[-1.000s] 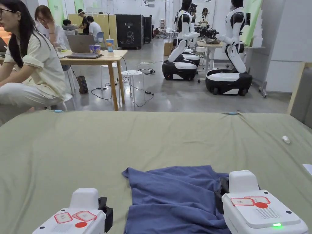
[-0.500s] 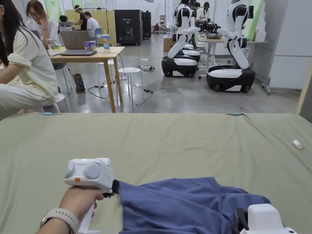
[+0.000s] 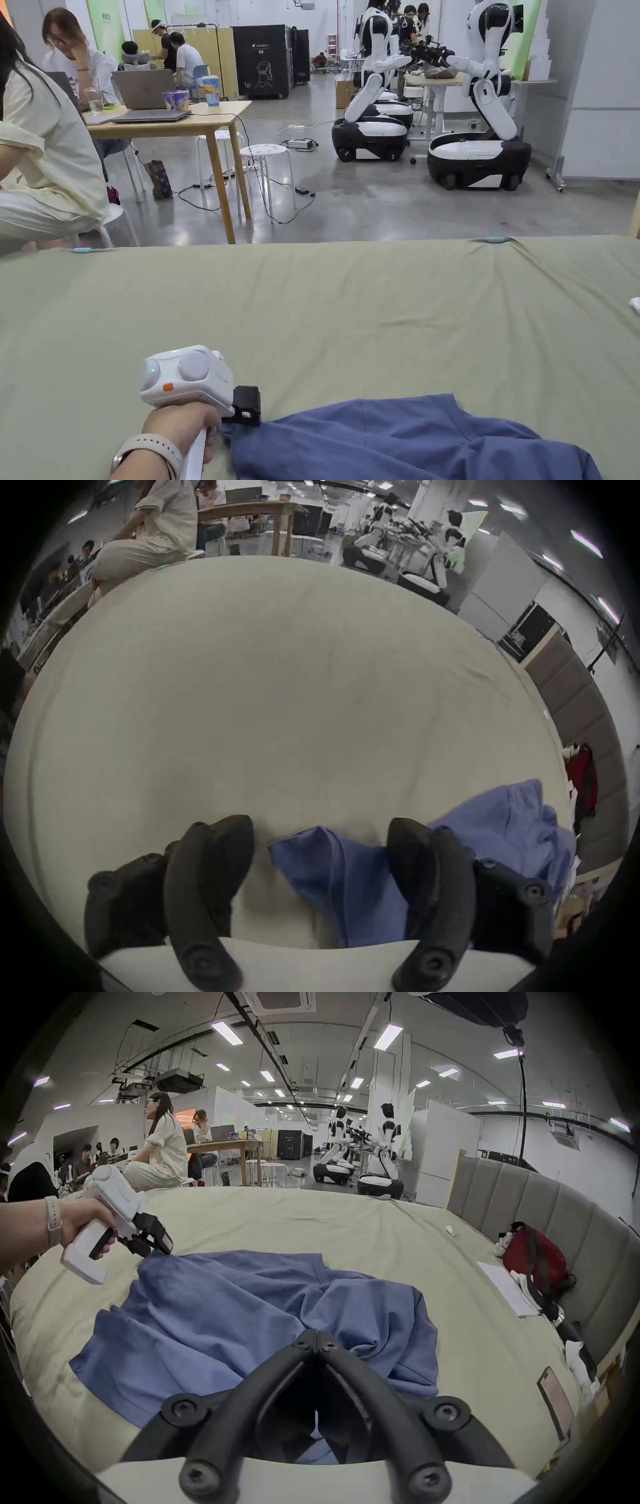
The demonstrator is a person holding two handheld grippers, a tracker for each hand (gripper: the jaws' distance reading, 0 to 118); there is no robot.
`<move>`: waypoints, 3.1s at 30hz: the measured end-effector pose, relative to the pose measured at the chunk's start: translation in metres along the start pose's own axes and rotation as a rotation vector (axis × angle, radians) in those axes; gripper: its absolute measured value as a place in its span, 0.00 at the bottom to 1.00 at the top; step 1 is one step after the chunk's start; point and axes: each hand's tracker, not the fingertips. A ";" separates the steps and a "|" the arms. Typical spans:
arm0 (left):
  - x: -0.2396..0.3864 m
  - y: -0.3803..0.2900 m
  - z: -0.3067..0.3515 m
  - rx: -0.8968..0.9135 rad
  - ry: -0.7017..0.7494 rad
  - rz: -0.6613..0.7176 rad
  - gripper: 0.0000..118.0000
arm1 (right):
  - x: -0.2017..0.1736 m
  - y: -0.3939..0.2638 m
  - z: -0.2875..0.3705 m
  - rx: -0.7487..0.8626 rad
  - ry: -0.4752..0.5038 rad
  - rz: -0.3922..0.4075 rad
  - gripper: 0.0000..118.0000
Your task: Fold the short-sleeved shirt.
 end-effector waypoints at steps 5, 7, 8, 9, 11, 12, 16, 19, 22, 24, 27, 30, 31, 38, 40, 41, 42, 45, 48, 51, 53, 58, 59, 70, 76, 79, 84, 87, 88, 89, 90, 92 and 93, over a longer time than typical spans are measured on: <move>0.010 -0.006 0.008 -0.004 0.058 -0.128 0.27 | 0.006 0.005 0.010 -0.002 -0.017 -0.018 0.00; 0.013 -0.009 0.014 0.000 -0.012 -0.082 0.03 | 0.009 0.006 0.010 0.002 -0.021 -0.017 0.00; 0.016 -0.011 0.016 0.002 0.016 -0.099 0.03 | 0.010 0.007 0.012 0.002 -0.023 -0.014 0.00; 0.015 -0.011 0.019 0.011 0.033 -0.129 0.03 | 0.013 0.008 0.014 0.001 -0.030 -0.010 0.00; 0.014 -0.014 0.033 0.055 0.031 -0.110 0.03 | 0.021 0.012 0.020 -0.005 -0.042 -0.009 0.00; 0.013 -0.016 0.042 0.079 0.011 -0.096 0.03 | 0.029 0.013 0.020 -0.009 -0.052 -0.010 0.00; 0.015 -0.036 0.084 0.200 -0.010 -0.144 0.03 | 0.078 0.004 0.002 -0.070 -0.137 -0.054 0.00; 0.013 -0.053 0.105 0.225 -0.027 -0.140 0.03 | 0.122 0.006 -0.017 -0.139 -0.163 -0.090 0.00; 0.012 -0.064 0.114 0.236 -0.040 -0.146 0.03 | 0.155 0.016 -0.039 -0.181 -0.149 -0.116 0.00; 0.011 -0.068 0.117 0.240 -0.049 -0.148 0.03 | 0.167 0.023 -0.056 -0.205 -0.109 -0.102 0.20; 0.010 -0.068 0.118 0.242 -0.055 -0.150 0.03 | 0.175 0.030 -0.084 -0.247 -0.103 -0.056 1.00; 0.008 -0.065 0.118 0.239 -0.060 -0.157 0.03 | 0.180 0.028 -0.113 -0.259 -0.085 -0.011 0.99; 0.008 -0.065 0.119 0.240 -0.061 -0.157 0.03 | 0.180 0.026 -0.123 -0.273 -0.091 0.011 0.93; 0.010 -0.065 0.111 0.220 -0.036 -0.179 0.03 | 0.163 -0.005 -0.171 -0.385 0.145 0.086 0.40; 0.011 -0.069 0.111 0.218 -0.014 -0.204 0.03 | 0.146 0.013 -0.136 -0.363 0.080 0.114 0.16; 0.012 -0.072 0.110 0.225 0.002 -0.235 0.03 | 0.146 0.016 -0.134 -0.361 0.060 0.116 0.02; 0.013 -0.075 0.111 0.235 0.025 -0.270 0.02 | 0.147 0.021 -0.125 -0.353 0.062 0.097 0.02; 0.011 -0.083 0.126 0.265 0.056 -0.278 0.02 | 0.148 0.040 -0.101 -0.320 0.033 0.038 0.02; 0.006 -0.087 0.152 0.310 0.076 -0.287 0.02 | 0.140 0.067 -0.068 -0.217 -0.043 0.051 0.02; 0.000 -0.088 0.184 0.385 0.145 -0.335 0.02 | 0.138 0.097 -0.045 -0.099 -0.138 0.037 0.02; -0.009 -0.086 0.208 0.432 0.172 -0.336 0.02 | 0.135 0.120 -0.022 -0.033 -0.157 0.030 0.02; -0.034 -0.076 0.270 0.564 0.242 -0.296 0.02 | 0.123 0.177 0.025 0.101 -0.188 0.087 0.02; -0.039 -0.072 0.281 0.591 0.252 -0.285 0.02 | 0.121 0.188 0.031 0.130 -0.196 0.096 0.02; -0.056 0.002 0.375 0.809 0.363 -0.235 0.02 | 0.125 0.309 0.083 0.343 -0.257 0.100 0.02; -0.047 0.063 0.412 0.886 0.394 -0.213 0.02 | 0.129 0.373 0.078 0.398 -0.278 0.075 0.02; -0.041 0.089 0.421 0.905 0.426 -0.231 0.02 | 0.124 0.395 0.074 0.423 -0.307 0.086 0.02; -0.033 0.118 0.414 0.915 0.515 -0.283 0.02 | 0.112 0.416 0.051 0.435 -0.359 0.124 0.02; -0.033 0.122 0.396 0.903 0.537 -0.284 0.02 | 0.104 0.412 0.028 0.420 -0.365 0.126 0.02; -0.034 0.122 0.385 0.892 0.547 -0.284 0.02 | 0.101 0.407 0.018 0.405 -0.376 0.130 0.02; -0.042 0.130 0.368 0.868 0.555 -0.289 0.02 | 0.098 0.400 0.007 0.389 -0.381 0.138 0.02; -0.045 0.128 0.354 0.858 0.555 -0.289 0.02 | 0.095 0.391 -0.006 0.374 -0.384 0.146 0.02; -0.051 0.122 0.327 0.819 0.545 -0.274 0.02 | 0.088 0.371 -0.028 0.322 -0.386 0.171 0.02; -0.054 0.119 0.315 0.799 0.542 -0.266 0.02 | 0.086 0.361 -0.040 0.298 -0.388 0.180 0.02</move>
